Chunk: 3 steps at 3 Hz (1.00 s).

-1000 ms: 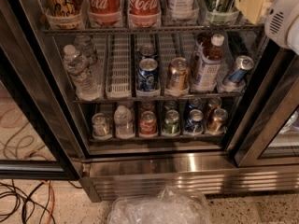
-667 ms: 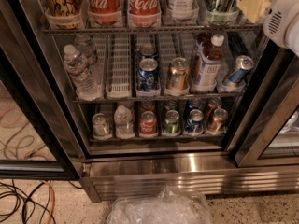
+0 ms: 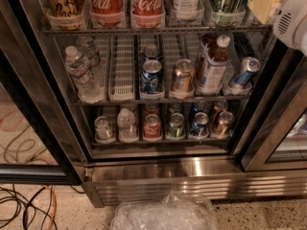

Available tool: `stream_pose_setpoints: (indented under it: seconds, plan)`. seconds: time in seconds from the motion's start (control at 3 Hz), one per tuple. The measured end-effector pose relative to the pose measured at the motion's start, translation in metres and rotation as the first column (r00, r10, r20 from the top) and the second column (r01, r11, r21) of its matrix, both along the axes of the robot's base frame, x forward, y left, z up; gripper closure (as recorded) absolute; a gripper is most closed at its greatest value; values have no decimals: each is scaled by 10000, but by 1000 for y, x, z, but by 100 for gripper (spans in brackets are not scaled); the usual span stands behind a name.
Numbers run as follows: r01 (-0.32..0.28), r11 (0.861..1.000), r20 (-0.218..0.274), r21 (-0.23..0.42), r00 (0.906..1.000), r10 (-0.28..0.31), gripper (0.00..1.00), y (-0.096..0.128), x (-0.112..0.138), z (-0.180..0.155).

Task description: Pick redbull can from top shelf of fridge

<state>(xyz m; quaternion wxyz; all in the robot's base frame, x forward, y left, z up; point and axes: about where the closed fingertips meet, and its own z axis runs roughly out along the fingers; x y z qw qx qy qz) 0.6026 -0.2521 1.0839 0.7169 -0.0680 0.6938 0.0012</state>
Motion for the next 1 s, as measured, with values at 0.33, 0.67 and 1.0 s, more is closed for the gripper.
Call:
stream_pose_setpoints:
  seconds: [0.33,0.67,1.0]
  plan:
    - [173,9998,44,-136,9998,-173,45,-7,5,-2]
    - [286,9994,104,-213,9995,-284,45,-11,12,-3]
    - [341,9994,121,-37,9993,-340,45,-12,24,-7]
